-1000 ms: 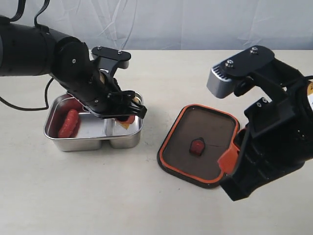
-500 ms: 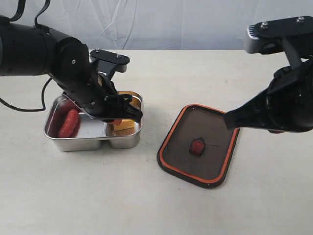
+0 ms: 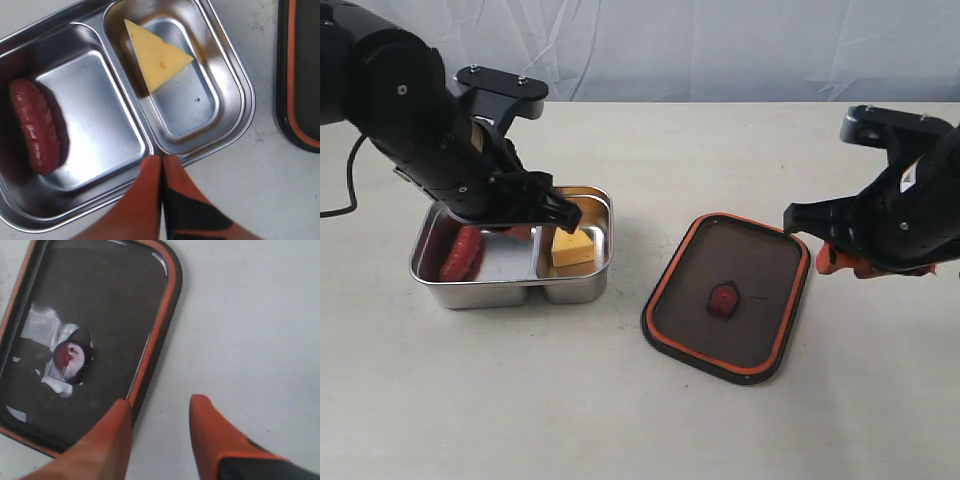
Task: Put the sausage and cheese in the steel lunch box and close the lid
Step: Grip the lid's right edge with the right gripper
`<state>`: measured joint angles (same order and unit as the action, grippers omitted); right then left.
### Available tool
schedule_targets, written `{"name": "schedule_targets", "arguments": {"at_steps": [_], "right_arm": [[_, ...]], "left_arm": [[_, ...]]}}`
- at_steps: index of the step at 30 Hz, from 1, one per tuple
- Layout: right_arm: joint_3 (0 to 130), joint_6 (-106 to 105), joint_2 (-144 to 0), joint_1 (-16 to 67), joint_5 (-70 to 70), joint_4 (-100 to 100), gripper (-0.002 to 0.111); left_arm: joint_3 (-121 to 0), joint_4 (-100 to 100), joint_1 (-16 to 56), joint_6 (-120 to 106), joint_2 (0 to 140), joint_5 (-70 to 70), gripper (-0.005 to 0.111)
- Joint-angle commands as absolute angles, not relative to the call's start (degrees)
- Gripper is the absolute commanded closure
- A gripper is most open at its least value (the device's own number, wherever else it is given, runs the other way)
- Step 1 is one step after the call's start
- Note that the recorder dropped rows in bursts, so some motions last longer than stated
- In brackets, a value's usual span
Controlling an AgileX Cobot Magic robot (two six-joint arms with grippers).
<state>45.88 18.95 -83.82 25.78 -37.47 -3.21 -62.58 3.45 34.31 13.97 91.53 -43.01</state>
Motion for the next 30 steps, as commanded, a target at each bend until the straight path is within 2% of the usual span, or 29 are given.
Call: {"name": "schedule_targets", "arguments": {"at_steps": [1,11,30], "right_arm": [[46.01,17.30,-90.20,25.30,-33.25,-5.76,0.067],[46.14,17.30,-98.15,25.30,-26.86,-8.07,0.067],[52.59,17.30,-107.22,25.30,-29.55,-8.07,0.072]], "left_arm": [[-62.14,3.73,34.22,14.41,89.93,-43.68,0.106],[-62.14,3.60,34.22,14.53,89.93,-42.92,0.106],[-62.14,3.53,34.22,14.53,89.93,-42.65,0.106]]}}
